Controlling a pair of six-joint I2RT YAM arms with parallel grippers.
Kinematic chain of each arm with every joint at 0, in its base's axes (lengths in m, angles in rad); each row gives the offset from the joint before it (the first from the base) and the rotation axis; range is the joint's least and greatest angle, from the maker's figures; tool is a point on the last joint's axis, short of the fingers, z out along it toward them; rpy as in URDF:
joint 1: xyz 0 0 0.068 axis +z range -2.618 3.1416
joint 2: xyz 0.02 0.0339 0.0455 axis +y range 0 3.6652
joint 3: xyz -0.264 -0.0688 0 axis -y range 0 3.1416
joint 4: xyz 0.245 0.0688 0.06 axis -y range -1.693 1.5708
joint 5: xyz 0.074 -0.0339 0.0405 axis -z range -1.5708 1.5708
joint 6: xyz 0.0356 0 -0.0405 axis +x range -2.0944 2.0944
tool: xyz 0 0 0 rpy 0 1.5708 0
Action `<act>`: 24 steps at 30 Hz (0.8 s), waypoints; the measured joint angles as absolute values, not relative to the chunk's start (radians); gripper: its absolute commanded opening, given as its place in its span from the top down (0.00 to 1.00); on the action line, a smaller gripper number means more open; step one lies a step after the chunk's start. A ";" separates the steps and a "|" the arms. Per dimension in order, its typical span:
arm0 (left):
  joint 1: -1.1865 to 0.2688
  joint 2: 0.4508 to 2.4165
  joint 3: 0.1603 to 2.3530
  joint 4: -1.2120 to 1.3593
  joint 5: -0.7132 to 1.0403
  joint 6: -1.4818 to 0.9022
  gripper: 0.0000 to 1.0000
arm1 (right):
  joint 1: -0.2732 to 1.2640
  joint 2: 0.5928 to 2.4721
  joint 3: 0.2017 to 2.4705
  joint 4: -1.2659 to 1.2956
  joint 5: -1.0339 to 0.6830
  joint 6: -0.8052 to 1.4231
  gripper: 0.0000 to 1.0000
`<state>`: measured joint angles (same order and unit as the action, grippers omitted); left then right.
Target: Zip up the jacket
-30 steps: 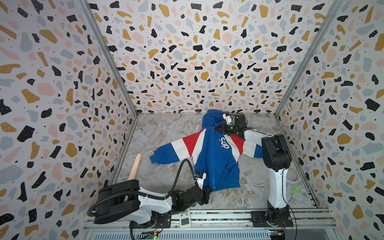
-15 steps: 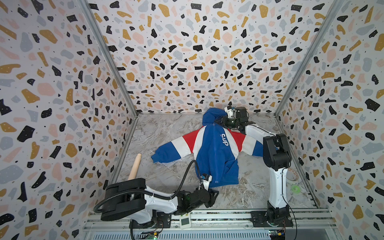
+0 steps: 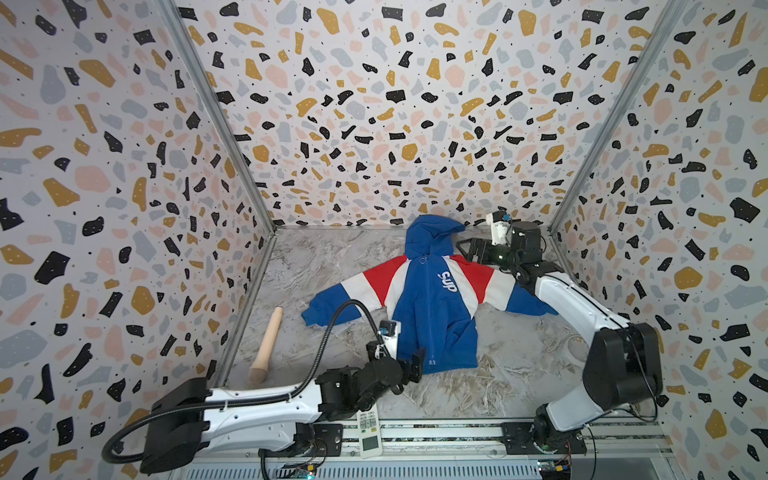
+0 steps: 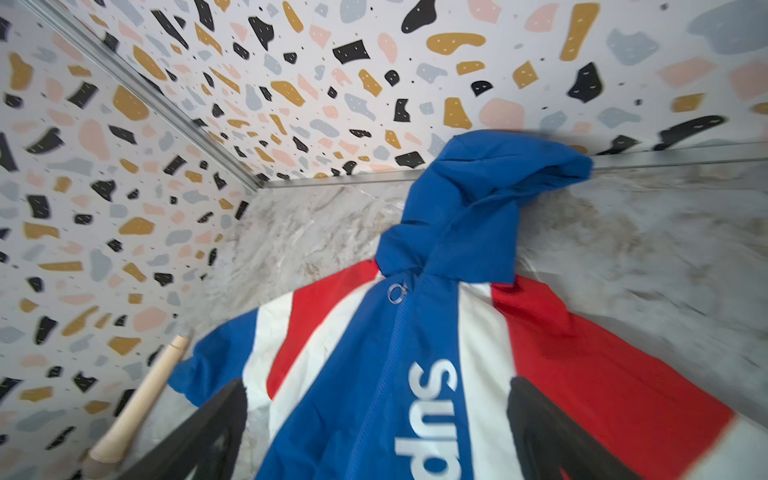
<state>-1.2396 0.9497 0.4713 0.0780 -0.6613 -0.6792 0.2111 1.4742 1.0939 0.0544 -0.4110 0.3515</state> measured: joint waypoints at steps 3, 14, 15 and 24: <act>-1.192 0.850 0.451 0.102 -0.818 -0.590 0.00 | 0.188 1.327 0.902 0.107 -0.330 0.287 0.01; -0.847 0.767 0.283 0.266 -1.148 -0.289 0.01 | 0.107 1.108 0.307 0.609 -0.172 0.108 0.01; -0.815 0.747 0.272 0.276 -1.169 -0.279 0.00 | 0.107 1.128 0.289 0.664 -0.147 0.098 0.01; -0.611 0.513 0.012 0.539 -1.170 -0.153 0.00 | 0.111 1.297 0.191 0.945 -0.047 -0.007 0.01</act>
